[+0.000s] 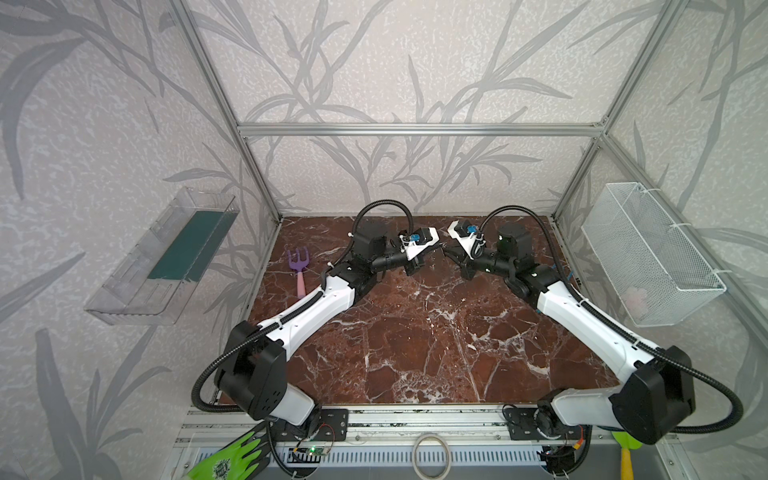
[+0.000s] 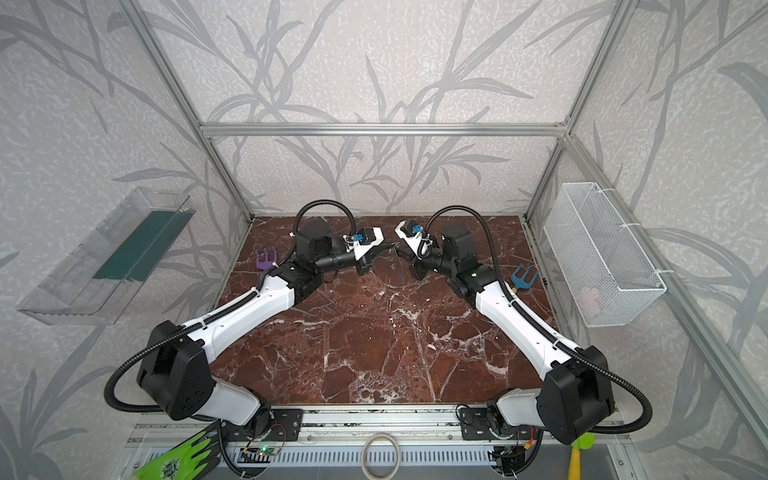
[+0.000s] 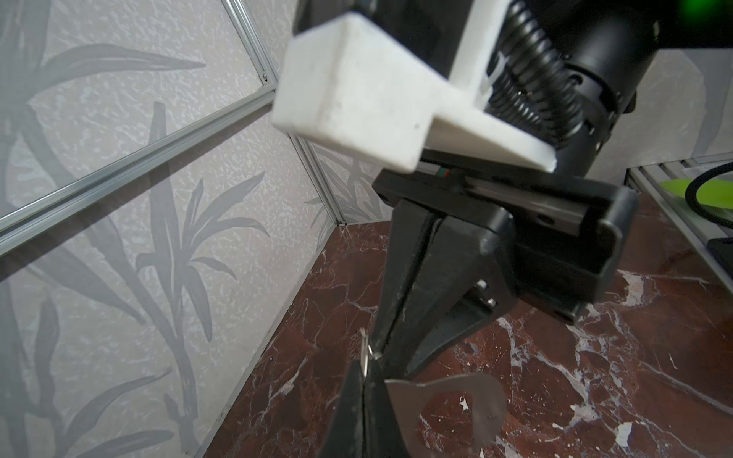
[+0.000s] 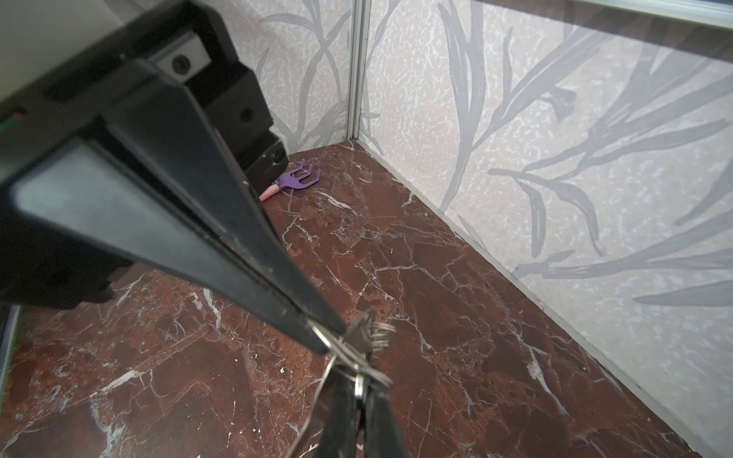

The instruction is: Put the keys on the keyring

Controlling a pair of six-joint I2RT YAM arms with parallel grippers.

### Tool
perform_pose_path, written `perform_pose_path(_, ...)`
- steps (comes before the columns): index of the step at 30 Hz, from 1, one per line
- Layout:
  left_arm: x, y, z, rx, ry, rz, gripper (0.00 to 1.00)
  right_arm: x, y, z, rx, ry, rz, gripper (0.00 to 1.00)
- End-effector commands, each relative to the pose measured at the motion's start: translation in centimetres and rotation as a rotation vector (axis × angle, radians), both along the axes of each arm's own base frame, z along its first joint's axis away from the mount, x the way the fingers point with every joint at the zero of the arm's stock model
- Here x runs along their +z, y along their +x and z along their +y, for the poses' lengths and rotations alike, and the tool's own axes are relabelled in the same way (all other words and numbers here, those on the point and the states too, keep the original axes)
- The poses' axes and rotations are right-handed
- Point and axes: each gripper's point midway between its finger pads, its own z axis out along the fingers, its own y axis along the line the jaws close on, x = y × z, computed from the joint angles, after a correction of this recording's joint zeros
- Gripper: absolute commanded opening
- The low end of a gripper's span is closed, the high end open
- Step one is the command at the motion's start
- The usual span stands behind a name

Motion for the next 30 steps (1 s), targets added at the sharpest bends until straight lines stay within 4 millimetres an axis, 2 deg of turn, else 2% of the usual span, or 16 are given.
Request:
perform_pose_path(1,4.2,-1.1,0.4,-0.057,-0.141,-0.072,0.00,-0.3,-0.5,0.5,0.064,-0.025,0.027,0.00)
perform_pose_path(7,4.8,-1.1,0.9,-0.072,-0.183,-0.068,0.00,-0.5,-0.8,0.2,0.111,-0.014,0.054,0.00)
perform_pose_path(12,5.3,-1.3,1.0,-0.099,-0.219,-0.068,0.00,-1.1,-1.9,0.9,0.227,0.004,0.123,0.00)
perform_pose_path(15,5.3,-1.4,0.8,-0.119,-0.229,-0.055,0.00,-1.3,-1.8,1.2,0.248,0.000,0.143,0.00)
perform_pose_path(16,5.2,-1.4,0.7,-0.124,-0.233,-0.051,0.00,-1.1,-1.7,1.2,0.248,-0.001,0.138,0.05)
perform_pose_path(17,5.1,-1.4,0.7,-0.126,-0.232,-0.047,0.00,-1.0,-1.6,1.0,0.234,-0.011,0.124,0.16)
perform_pose_path(19,4.9,-1.2,0.8,-0.120,-0.230,-0.043,0.00,-0.4,-1.2,0.2,0.187,-0.023,0.066,0.28)
perform_pose_path(21,4.8,-1.1,0.9,-0.116,-0.227,-0.038,0.00,0.4,-0.6,-1.3,0.113,-0.019,-0.033,0.33)
perform_pose_path(24,4.6,-1.0,1.1,-0.117,-0.222,-0.033,0.00,1.9,0.0,-3.0,0.011,-0.003,-0.161,0.36)
perform_pose_path(30,4.1,-1.3,0.9,-0.145,-0.198,-0.017,0.00,5.5,-1.7,-2.5,0.074,0.124,-0.298,0.36)
